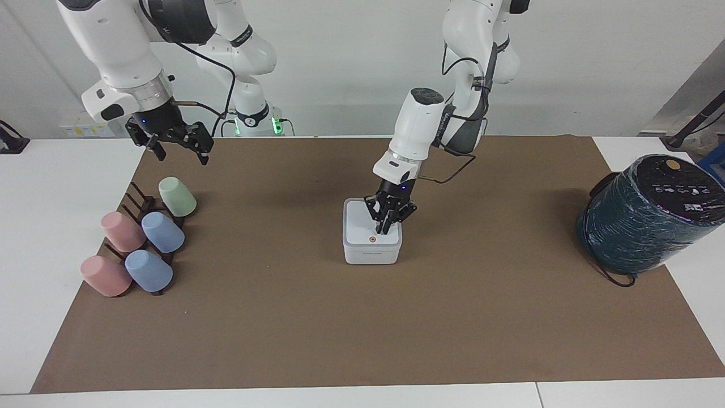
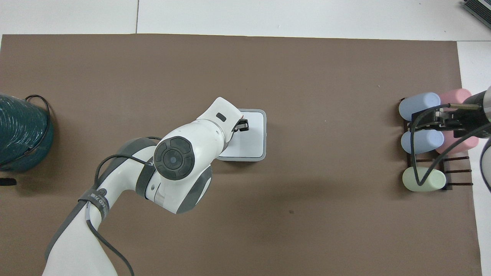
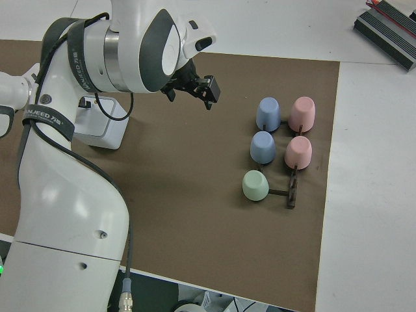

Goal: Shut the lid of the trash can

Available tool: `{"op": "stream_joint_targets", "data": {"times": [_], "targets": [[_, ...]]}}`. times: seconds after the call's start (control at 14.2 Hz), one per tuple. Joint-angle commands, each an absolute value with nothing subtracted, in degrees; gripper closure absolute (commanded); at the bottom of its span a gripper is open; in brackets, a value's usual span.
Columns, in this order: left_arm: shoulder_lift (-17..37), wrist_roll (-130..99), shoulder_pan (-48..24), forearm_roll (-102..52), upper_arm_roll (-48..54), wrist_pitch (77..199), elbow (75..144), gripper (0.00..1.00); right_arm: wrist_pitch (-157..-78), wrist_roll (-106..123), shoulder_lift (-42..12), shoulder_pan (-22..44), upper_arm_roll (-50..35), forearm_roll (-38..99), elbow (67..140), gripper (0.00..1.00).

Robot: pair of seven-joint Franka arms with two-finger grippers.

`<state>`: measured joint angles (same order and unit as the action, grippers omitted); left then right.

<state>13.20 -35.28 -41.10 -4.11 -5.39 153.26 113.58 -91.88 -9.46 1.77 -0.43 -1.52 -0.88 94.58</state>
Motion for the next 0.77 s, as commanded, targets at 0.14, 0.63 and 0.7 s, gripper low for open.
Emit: {"op": "stream_joint_targets", "data": {"times": [0.14,0.63,0.7], "targets": [[17.3,-35.5,-41.1,-4.8,-5.5,142.3,107.3,0.78,-91.3,-8.3,2.2,-1.3,-2.0,-0.5,95.0,0.0],[13.5,-28.2,-28.1,-4.6,-5.9,116.1,92.4,0.48,-91.4,-8.3,2.2,-1.3,-2.0,-0.5,95.0,0.0],[13.3,-24.9,-26.4,-4.6,-6.2,113.6,91.5,0.42,-91.3,-8.3,2.2,-1.3,-2.0,-0.5,95.0,0.0]]}}
